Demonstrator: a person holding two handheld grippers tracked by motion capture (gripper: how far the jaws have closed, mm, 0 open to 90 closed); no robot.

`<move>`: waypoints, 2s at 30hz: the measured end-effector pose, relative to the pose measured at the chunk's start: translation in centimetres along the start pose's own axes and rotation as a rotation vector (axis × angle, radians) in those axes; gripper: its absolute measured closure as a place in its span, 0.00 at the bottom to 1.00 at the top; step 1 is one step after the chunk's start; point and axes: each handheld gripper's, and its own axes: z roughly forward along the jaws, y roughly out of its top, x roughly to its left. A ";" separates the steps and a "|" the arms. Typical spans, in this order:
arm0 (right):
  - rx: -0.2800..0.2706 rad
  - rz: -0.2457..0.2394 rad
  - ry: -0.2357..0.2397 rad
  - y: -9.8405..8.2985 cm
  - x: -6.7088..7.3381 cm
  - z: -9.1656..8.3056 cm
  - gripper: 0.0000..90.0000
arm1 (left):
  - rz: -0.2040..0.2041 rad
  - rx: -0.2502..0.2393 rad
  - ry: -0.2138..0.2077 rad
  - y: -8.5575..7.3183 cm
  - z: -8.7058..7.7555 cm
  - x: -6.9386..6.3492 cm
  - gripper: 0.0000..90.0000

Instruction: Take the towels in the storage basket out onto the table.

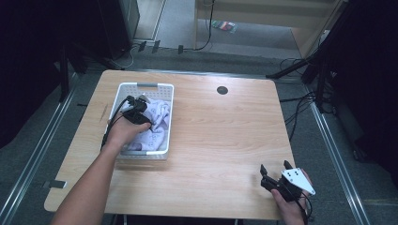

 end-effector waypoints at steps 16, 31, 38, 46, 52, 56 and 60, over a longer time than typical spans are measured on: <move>0.006 0.005 0.003 0.0 0.0 0.1 0.16 | 0.017 -0.041 0.007 0.9 -5.2 1.0 0.67; 0.009 0.007 0.005 0.0 -0.1 0.1 0.16 | 0.027 -0.086 0.012 2.0 -9.9 1.5 0.67; 0.010 0.006 0.007 0.0 -0.1 0.1 0.15 | 0.039 -0.101 0.019 2.7 -11.9 1.3 0.66; 0.026 0.009 0.033 0.1 -0.1 0.2 0.04 | 0.065 -0.125 0.000 3.4 -14.0 0.3 0.66; 0.024 0.009 0.035 0.1 -0.1 0.2 0.04 | 0.098 -0.144 0.001 4.1 -15.3 -1.1 0.66; 0.027 0.008 0.034 0.1 -0.1 0.2 0.05 | 0.110 -0.149 -0.015 4.5 -15.8 -1.8 0.66; 0.024 0.011 0.027 0.1 -0.1 0.2 0.05 | 0.126 -0.149 -0.013 4.9 -16.0 -2.5 0.66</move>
